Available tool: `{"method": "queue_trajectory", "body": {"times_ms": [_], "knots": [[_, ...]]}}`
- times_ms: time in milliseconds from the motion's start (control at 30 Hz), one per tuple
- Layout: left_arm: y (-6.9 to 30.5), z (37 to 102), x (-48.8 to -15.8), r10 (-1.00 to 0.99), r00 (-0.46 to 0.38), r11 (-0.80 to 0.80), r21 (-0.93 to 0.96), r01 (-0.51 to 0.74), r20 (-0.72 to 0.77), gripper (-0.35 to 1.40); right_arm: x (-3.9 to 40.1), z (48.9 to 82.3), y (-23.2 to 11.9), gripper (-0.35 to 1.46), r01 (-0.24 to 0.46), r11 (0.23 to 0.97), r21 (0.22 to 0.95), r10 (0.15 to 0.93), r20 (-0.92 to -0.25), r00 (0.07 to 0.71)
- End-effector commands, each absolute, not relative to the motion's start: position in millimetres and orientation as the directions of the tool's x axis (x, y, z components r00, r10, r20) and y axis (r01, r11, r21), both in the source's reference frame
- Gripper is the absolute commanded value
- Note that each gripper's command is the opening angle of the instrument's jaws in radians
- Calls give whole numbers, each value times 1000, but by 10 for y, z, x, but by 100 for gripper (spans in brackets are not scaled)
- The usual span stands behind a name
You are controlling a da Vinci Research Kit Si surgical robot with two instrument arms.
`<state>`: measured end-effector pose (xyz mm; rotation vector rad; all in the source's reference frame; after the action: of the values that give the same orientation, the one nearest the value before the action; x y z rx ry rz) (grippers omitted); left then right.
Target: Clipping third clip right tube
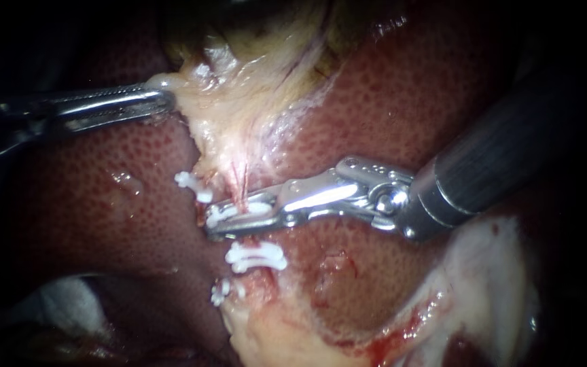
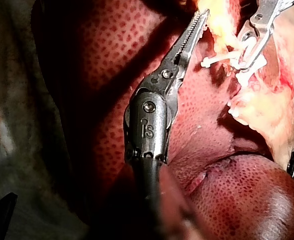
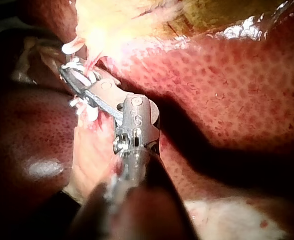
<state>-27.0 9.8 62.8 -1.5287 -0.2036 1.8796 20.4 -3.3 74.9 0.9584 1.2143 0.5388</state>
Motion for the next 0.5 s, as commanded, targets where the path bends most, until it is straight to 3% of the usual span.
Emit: {"method": "queue_trajectory", "body": {"times_ms": [33, 133, 500], "knots": [[98, 628, -270, 597, -63, -746, -524, -412, -800, -35, 204, 749, -32, -20, 134, 519, 844, 791, -534, 298], [98, 628, -270, 597, -63, -746, -524, -412, -800, -35, 203, 751, -30, -35, 129, 505, 853, 800, -519, 299], [97, 628, -270, 596, -63, -746, -524, -411, -800, -35, 198, 754, -29, -35, 97, 456, 885, 824, -461, 329]]}}
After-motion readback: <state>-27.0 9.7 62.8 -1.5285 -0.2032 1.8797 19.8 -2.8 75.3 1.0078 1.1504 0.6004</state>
